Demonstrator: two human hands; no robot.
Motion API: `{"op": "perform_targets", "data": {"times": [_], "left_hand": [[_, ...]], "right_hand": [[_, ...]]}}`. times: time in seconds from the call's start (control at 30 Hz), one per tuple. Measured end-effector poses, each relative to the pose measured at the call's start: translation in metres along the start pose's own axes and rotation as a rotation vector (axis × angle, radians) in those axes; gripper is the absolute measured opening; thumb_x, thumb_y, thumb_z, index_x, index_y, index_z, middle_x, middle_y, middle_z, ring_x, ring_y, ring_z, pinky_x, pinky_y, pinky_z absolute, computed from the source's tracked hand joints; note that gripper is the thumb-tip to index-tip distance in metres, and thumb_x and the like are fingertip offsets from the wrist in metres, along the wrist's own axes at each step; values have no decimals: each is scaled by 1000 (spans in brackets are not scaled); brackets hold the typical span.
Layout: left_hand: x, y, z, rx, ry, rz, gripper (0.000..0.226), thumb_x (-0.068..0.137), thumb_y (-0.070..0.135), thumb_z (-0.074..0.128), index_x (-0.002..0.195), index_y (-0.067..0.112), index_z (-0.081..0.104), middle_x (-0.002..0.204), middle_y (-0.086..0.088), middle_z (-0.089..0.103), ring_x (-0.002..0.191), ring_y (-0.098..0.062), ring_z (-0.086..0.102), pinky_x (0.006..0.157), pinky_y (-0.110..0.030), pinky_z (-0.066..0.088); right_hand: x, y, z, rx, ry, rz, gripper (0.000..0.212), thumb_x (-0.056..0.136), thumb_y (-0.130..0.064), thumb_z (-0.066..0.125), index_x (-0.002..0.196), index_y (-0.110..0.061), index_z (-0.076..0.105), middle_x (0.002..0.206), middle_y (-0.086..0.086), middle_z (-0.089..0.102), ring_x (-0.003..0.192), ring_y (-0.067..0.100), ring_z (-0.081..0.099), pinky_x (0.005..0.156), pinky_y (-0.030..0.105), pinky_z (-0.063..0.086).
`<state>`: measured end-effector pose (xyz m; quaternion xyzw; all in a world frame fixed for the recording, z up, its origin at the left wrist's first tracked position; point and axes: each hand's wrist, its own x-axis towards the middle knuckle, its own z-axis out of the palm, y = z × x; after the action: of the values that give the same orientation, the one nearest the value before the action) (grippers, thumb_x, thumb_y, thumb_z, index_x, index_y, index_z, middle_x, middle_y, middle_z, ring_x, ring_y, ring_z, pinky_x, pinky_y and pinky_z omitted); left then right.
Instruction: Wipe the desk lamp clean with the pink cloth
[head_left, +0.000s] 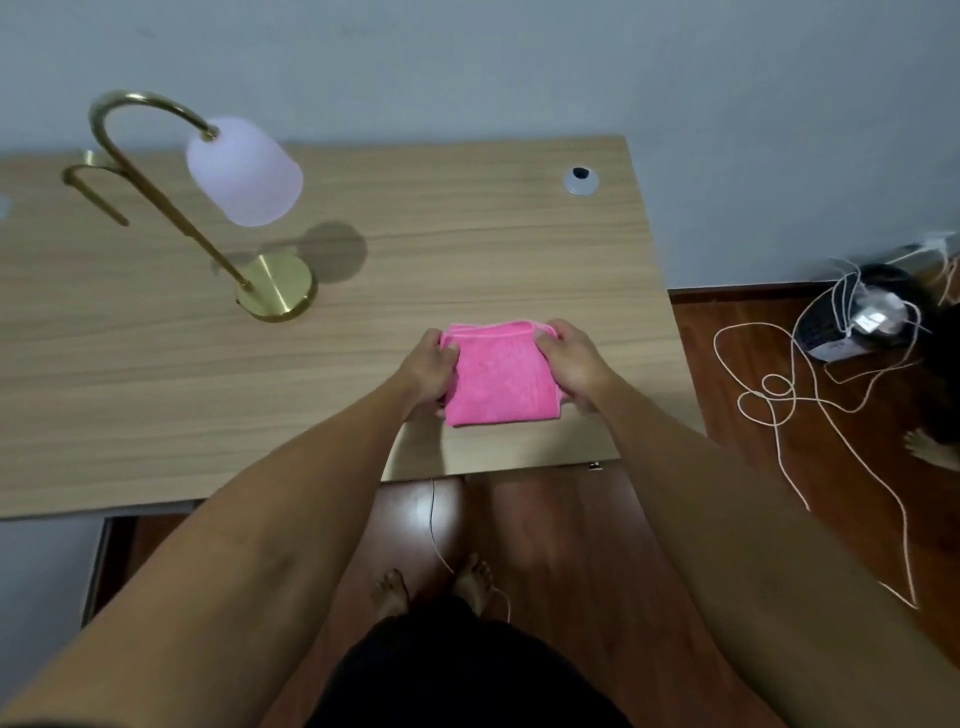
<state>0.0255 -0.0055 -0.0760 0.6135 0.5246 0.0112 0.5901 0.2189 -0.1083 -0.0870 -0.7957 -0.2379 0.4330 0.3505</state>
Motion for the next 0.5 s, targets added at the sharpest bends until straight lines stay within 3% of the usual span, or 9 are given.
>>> {"op": "perform_targets", "data": {"times": [0.07,0.13,0.17,0.23,0.37,0.43,0.5], "left_hand": [[8,-6,8,47,14,4,27,109,32,31,121,10,42,72,-10,53,53,-24,52,39,-28,42],[13,-8,14,50,21,-1,21,109,30,32,113,11,41,66,-9,52,47,-22,49,35,-25,39],[14,-8,16,54,27,5,19,109,29,33,112,12,41,67,-9,53,48,-21,49,34,-24,39],[16,-10,16,61,41,19,21,108,32,37,111,12,43,69,-8,57,52,-22,54,38,-25,43],[3,-6,7,143,84,10,23,104,46,43,98,24,42,67,0,64,55,-22,61,56,-31,51],[-10,-7,-4,287,137,-6,31,98,56,43,98,26,44,69,1,65,62,-25,68,63,-32,57],[-12,-12,-17,369,178,-19,41,87,67,42,95,27,50,83,-6,68,76,-32,71,75,-41,61]], "right_hand": [[6,10,1,-40,62,-37,23,109,-24,52,118,-9,67,105,13,69,91,28,66,71,37,56],[10,18,2,-67,119,-30,26,105,-22,56,124,-11,70,118,12,73,107,32,69,93,47,59],[6,17,0,-109,136,-20,30,105,-23,55,129,-13,70,126,13,73,115,33,69,100,43,57],[-2,18,-4,-191,168,-9,36,105,-24,52,137,-15,67,134,14,71,119,34,68,96,33,54],[-15,13,-7,-342,250,6,42,101,-35,44,135,-19,64,128,14,70,109,43,71,94,49,59],[-25,5,-5,-421,279,-8,35,105,-28,44,132,-17,65,127,14,70,114,41,67,95,45,55],[-28,-3,-1,-430,272,-47,32,105,-23,45,128,-16,67,126,13,71,113,38,66,92,41,53]]}}
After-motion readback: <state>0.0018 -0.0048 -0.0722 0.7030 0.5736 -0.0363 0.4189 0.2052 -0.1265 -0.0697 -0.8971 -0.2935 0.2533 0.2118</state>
